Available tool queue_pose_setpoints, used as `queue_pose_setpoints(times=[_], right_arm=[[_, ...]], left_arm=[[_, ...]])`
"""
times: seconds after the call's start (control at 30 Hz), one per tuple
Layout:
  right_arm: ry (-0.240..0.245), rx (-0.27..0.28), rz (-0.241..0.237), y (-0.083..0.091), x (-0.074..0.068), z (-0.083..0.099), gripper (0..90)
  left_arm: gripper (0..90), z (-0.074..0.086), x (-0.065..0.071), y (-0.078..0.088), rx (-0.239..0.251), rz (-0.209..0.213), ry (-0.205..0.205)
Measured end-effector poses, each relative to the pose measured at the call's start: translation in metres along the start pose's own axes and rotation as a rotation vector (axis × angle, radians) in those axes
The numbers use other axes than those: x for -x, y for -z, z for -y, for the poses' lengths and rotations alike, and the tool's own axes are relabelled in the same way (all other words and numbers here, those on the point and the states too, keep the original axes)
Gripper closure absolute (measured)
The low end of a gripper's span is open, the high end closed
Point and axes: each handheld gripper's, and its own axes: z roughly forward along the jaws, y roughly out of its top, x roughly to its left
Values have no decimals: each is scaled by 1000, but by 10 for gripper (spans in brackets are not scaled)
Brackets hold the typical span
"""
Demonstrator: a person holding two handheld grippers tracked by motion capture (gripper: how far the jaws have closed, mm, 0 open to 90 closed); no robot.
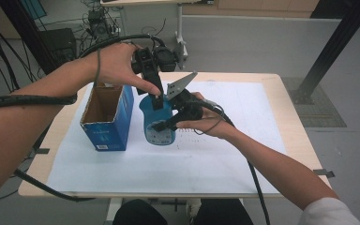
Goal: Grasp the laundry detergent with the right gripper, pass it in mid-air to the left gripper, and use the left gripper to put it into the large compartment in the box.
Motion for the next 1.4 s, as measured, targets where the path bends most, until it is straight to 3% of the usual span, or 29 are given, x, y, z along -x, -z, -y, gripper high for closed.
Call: queue_pose_setpoints(times=[0.5,0.77,1.03,1.1,1.17,1.4], right_arm=[[23,8,-13,0,-5,-9,439],[34,17,-17,-1,-6,-14,439],[13,29,-39,2,-7,-16,439],[38,27,-21,2,-6,-17,439],[28,35,-37,2,-8,-18,439],[46,44,-28,3,-7,-19,439]], left_arm=[[48,3,2,-5,-28,13,-21],[49,6,4,-4,-6,15,-21],[49,7,5,-4,16,19,-16],[49,7,4,-4,13,18,-24],[48,8,4,-3,10,21,-29],[48,8,5,-4,27,26,-22]])
